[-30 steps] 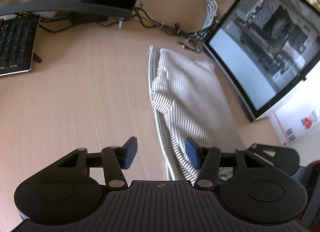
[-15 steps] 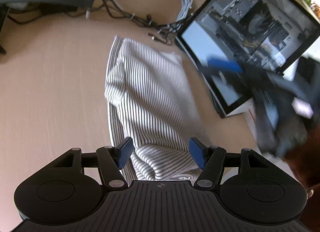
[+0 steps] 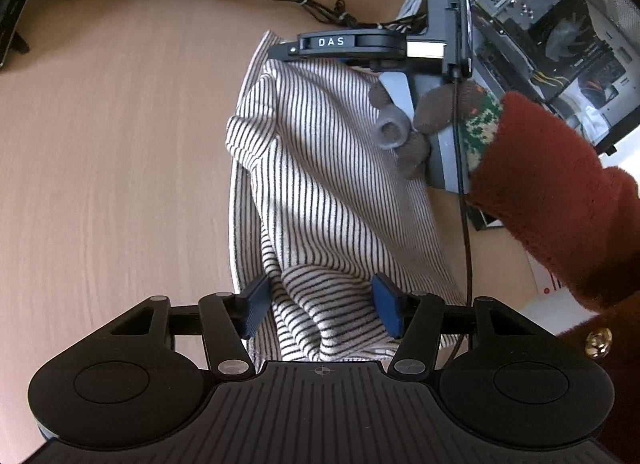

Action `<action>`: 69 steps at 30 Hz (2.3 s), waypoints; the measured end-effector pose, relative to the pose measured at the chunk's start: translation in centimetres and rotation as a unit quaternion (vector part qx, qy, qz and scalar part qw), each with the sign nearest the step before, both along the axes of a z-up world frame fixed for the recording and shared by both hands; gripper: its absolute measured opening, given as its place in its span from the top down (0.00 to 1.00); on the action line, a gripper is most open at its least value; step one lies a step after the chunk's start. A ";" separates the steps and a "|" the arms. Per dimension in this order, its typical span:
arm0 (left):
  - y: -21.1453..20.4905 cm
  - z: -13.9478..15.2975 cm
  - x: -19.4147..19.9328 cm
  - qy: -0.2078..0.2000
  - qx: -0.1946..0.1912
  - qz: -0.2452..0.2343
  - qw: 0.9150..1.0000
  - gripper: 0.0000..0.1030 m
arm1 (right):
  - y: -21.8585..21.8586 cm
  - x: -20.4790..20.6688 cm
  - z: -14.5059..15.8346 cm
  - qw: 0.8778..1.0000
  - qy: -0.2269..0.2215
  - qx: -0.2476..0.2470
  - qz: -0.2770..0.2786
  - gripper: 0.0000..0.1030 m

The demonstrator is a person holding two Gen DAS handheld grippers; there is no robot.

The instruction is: Fold clothes

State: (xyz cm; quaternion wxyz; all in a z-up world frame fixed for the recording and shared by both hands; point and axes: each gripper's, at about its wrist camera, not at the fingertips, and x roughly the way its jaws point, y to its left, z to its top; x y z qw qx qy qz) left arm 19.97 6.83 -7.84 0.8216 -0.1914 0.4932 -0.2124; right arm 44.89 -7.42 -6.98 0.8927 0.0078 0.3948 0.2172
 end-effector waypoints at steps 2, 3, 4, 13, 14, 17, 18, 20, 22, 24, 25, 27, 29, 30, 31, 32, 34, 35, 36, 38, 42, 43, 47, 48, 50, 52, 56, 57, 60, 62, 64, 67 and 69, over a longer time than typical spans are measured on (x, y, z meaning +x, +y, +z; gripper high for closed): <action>-0.1 -0.2 0.3 -0.002 -0.003 0.003 1.000 0.42 | 0.3 -1.4 1.3 0.999 -0.031 -0.009 0.007 0.83; -0.1 -0.3 0.5 -0.003 -0.005 0.004 1.000 0.42 | 0.4 -2.3 2.2 0.998 -0.053 -0.018 0.010 0.85; -0.1 -0.4 0.6 -0.003 -0.007 0.005 1.000 0.42 | 0.5 -3.2 3.2 0.997 -0.073 -0.024 0.013 0.86; -0.3 -1.0 0.9 -0.012 0.011 0.014 1.000 0.43 | 2.5 -1.8 1.7 0.983 -0.100 -0.140 0.062 0.87; -0.3 -1.0 0.7 -0.012 0.016 0.011 1.000 0.43 | 2.4 -1.7 0.9 0.985 -0.089 -0.139 0.058 0.85; -0.1 -0.8 0.1 -0.012 0.026 0.005 1.000 0.43 | 0.9 -4.2 2.1 0.991 -0.079 -0.105 0.031 0.66; -0.1 -0.7 0.0 -0.013 0.027 0.003 1.000 0.43 | 0.4 -5.0 2.5 0.992 -0.076 -0.094 0.022 0.62; 0.0 0.0 0.1 -0.024 0.031 0.002 0.999 0.42 | -0.6 -6.7 3.2 0.995 -0.069 -0.071 0.005 0.53; 0.1 1.0 0.1 -0.045 0.033 0.002 0.998 0.42 | -1.6 -8.4 4.0 0.997 -0.063 -0.049 -0.013 0.40; 0.5 2.1 0.3 -0.066 0.022 0.000 0.998 0.40 | -2.6 -10.1 4.8 0.998 -0.056 -0.026 -0.031 0.24; 0.9 2.6 0.5 -0.078 0.008 -0.003 0.997 0.38 | -3.1 -10.9 5.2 0.998 -0.053 -0.015 -0.040 0.19; 0.6 3.1 1.2 -0.095 -0.016 -0.016 0.995 0.32 | -4.1 -12.6 6.0 0.997 -0.046 0.008 -0.057 0.16; -0.2 2.9 2.1 -0.102 -0.029 -0.031 0.994 0.30 | -5.0 -14.5 5.9 0.995 -0.014 0.054 -0.081 0.14; -0.8 2.2 2.7 -0.094 -0.024 -0.038 0.995 0.30 | -5.5 -15.4 5.5 0.992 0.009 0.084 -0.096 0.14; -1.5 1.4 3.4 -0.084 -0.018 -0.044 0.995 0.29 | -5.9 -16.1 4.7 0.986 0.033 0.115 -0.114 0.14; -2.1 0.6 4.1 -0.074 -0.012 -0.051 0.996 0.28 | -6.4 -16.4 3.8 0.979 0.055 0.141 -0.134 0.13; -3.0 -0.9 5.1 -0.054 0.003 -0.062 0.997 0.29 | -6.8 -16.9 2.0 0.969 0.083 0.169 -0.162 0.11; -3.1 -1.0 5.1 -0.055 0.003 -0.067 0.996 0.25 | -7.0 -17.0 1.0 0.964 0.093 0.178 -0.174 0.11; -3.2 -0.9 5.0 -0.058 0.001 -0.073 0.996 0.25 | -6.9 -17.1 0.5 0.962 0.098 0.179 -0.181 0.11; -3.4 -0.6 5.1 -0.056 0.005 -0.076 0.995 0.24 | -6.0 -17.1 1.0 0.967 0.090 0.154 -0.180 0.09; -3.5 -0.6 4.5 -0.062 0.014 -0.084 0.994 0.21 | -4.9 -18.6 2.1 0.975 0.066 0.084 -0.196 0.01; -3.6 -0.6 4.4 -0.063 0.017 -0.085 0.994 0.20 | -4.8 -19.2 2.4 0.975 0.060 0.065 -0.203 0.00; -3.1 -0.6 3.6 -0.068 0.018 -0.089 0.994 0.18 | -4.0 -22.2 2.8 0.973 0.038 -0.030 -0.225 0.00; -3.0 -0.5 3.5 -0.069 0.018 -0.091 0.993 0.17 | -3.4 -23.1 2.9 0.973 0.029 -0.061 -0.223 0.00; -3.0 -0.5 3.2 -0.071 0.018 -0.093 0.993 0.17 | -2.2 -24.9 3.1 0.972 0.011 -0.109 -0.207 0.00; -3.2 -0.4 3.1 -0.073 0.019 -0.096 0.993 0.15 | -1.0 -26.4 2.9 0.972 -0.006 -0.147 -0.184 0.00; -3.7 -0.4 3.0 -0.076 0.024 -0.103 0.992 0.08 | 1.0 -26.6 1.6 0.961 -0.029 -0.232 -0.149 0.00; -3.9 -0.3 3.0 -0.077 0.028 -0.104 0.991 0.08 | 1.3 -26.4 1.3 0.958 -0.036 -0.246 -0.144 0.00; -4.5 -0.2 2.9 -0.079 0.037 -0.109 0.990 0.06 | 1.5 -25.8 0.7 0.947 -0.054 -0.291 -0.123 0.00; -4.7 -0.2 2.8 -0.078 0.038 -0.112 0.990 0.06 | 1.1 -25.6 0.6 0.945 -0.062 -0.301 -0.112 0.00; -4.7 -0.1 2.6 -0.077 0.039 -0.115 0.990 0.06 | 0.6 -25.4 0.6 0.945 -0.061 -0.302 -0.112 0.00; -4.6 0.0 2.1 -0.080 0.046 -0.118 0.989 0.06 | 0.0 -25.3 0.6 0.947 -0.060 -0.294 -0.112 0.00; -4.4 0.1 1.7 -0.083 0.050 -0.119 0.988 0.06 | -0.2 -25.5 0.7 0.950 -0.060 -0.283 -0.113 0.00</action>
